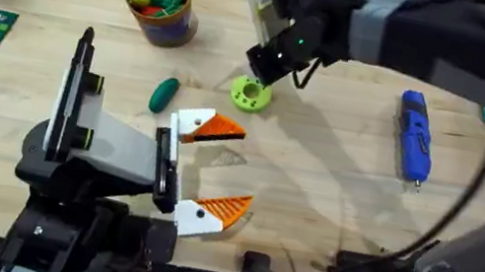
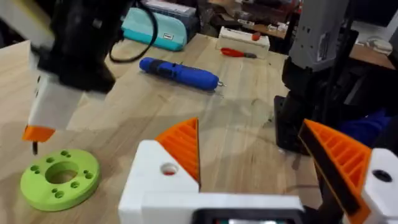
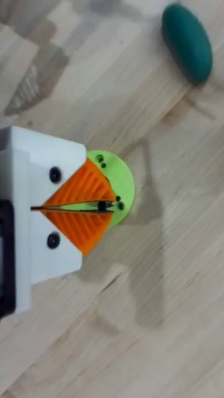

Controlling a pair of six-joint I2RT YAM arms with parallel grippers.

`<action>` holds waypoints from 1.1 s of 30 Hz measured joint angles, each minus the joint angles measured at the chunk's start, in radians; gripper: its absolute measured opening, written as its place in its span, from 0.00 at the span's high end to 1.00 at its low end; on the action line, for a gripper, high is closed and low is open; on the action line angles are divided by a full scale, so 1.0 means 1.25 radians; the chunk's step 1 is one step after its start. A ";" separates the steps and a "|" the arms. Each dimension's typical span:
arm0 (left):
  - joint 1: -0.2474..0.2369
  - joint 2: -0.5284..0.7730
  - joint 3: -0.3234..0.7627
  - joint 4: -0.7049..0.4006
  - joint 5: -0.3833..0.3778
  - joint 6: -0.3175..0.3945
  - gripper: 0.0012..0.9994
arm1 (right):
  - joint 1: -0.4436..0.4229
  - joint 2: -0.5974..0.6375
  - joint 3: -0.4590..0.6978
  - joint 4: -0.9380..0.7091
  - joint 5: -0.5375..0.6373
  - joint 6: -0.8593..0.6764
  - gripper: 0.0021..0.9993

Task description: Pick up the gripper from the table and insert it into the empty holder that is missing its gripper. Then pick up a screw, insert it into the mounting hole, and use the screwdriver to tighten it. Finally, clean up the table by picking up the vegetable and placing it into the bucket.

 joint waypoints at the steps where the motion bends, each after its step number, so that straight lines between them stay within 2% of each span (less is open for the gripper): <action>1: 0.000 0.000 0.000 0.000 0.000 0.000 0.01 | 0.000 -0.018 0.000 -0.008 0.000 0.000 1.00; 8: 0.000 0.000 0.000 0.000 0.000 0.000 0.01 | 0.001 -0.096 0.009 -0.115 0.000 0.006 1.00; 13: 0.000 0.000 0.000 0.000 0.000 0.000 0.01 | 0.021 -0.112 0.064 -0.221 0.000 0.007 1.00; 24: 0.000 0.000 0.000 0.000 0.000 -0.002 0.01 | 0.131 -0.152 0.254 -0.379 -0.001 0.007 1.00; 33: 0.000 0.000 0.000 0.000 0.000 -0.002 0.01 | 0.237 -0.156 0.342 -0.478 -0.001 0.007 1.00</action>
